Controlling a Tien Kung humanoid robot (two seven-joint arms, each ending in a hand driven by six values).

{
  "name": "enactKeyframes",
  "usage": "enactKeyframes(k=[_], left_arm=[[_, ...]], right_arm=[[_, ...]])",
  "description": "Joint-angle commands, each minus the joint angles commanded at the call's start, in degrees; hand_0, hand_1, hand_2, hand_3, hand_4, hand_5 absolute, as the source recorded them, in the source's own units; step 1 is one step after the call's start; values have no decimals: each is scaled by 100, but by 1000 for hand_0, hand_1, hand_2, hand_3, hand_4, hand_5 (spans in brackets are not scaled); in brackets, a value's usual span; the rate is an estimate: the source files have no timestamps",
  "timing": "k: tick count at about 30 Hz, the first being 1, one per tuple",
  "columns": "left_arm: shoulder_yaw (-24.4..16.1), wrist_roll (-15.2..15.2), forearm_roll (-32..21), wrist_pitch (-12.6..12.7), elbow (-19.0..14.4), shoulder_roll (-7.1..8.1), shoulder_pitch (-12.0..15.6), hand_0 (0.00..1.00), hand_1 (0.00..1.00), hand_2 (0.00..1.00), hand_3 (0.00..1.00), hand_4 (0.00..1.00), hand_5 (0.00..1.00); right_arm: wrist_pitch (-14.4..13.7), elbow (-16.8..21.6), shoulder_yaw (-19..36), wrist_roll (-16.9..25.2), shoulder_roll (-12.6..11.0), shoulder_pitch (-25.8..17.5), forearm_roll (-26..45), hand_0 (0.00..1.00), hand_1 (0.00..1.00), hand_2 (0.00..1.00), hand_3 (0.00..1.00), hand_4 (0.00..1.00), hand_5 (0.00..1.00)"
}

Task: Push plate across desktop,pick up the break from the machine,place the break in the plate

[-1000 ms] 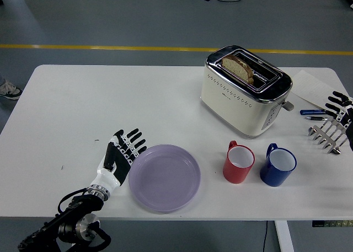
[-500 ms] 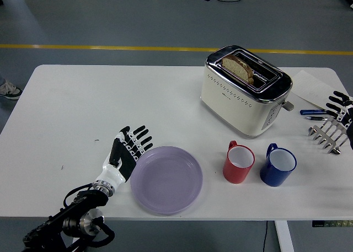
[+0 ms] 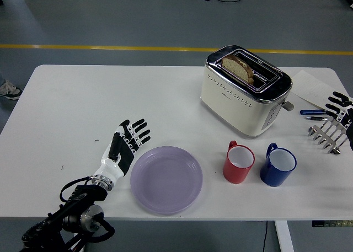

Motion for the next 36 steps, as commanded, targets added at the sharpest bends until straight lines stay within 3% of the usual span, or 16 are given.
enactKeyframes(k=[11, 16, 21, 24, 25, 30, 31, 36], left_arm=[[-1194, 135, 1141, 209, -913, -37, 735, 786, 785, 822, 734, 539, 998], [-1725, 232, 1545, 273, -1432, 2, 1228, 781, 777, 813, 727, 539, 998], [-2140, 313, 1730, 297, -2007, 146, 1698, 775, 768, 800, 712, 538, 998], [-2366, 376, 1823, 290, -2287, 136, 1893, 775, 768, 800, 712, 538, 998], [-2444, 399, 1841, 280, -2372, 121, 1943, 774, 763, 793, 714, 546, 998], [-2754, 533, 1901, 192, -2667, 28, 2120, 774, 763, 793, 714, 546, 998], [-2822, 561, 1896, 168, -2725, 21, 2144, 773, 759, 788, 709, 547, 998], [-2987, 602, 1916, 155, -2818, 44, 2138, 773, 759, 788, 709, 547, 998]], right_arm=[[-88, 60, -113, 13, -89, 36, -110, 791, 747, 752, 753, 565, 700], [-321, 103, -360, 27, -282, 267, -601, 793, 750, 756, 761, 565, 681], [-562, 144, -636, -3, -498, 602, -1045, 797, 756, 780, 777, 580, 640], [-679, 135, -819, -60, -600, 827, -1298, 797, 756, 780, 777, 580, 640], [-715, 127, -882, -83, -626, 914, -1394, 801, 776, 803, 802, 634, 581], [-816, 69, -1246, -179, -727, 1337, -1815, 801, 776, 803, 802, 634, 581], [-819, 42, -1375, -209, -751, 1476, -1963, 839, 806, 855, 862, 767, 539], [-820, -100, -1860, -337, -764, 2066, -2633, 839, 806, 855, 862, 767, 539]])
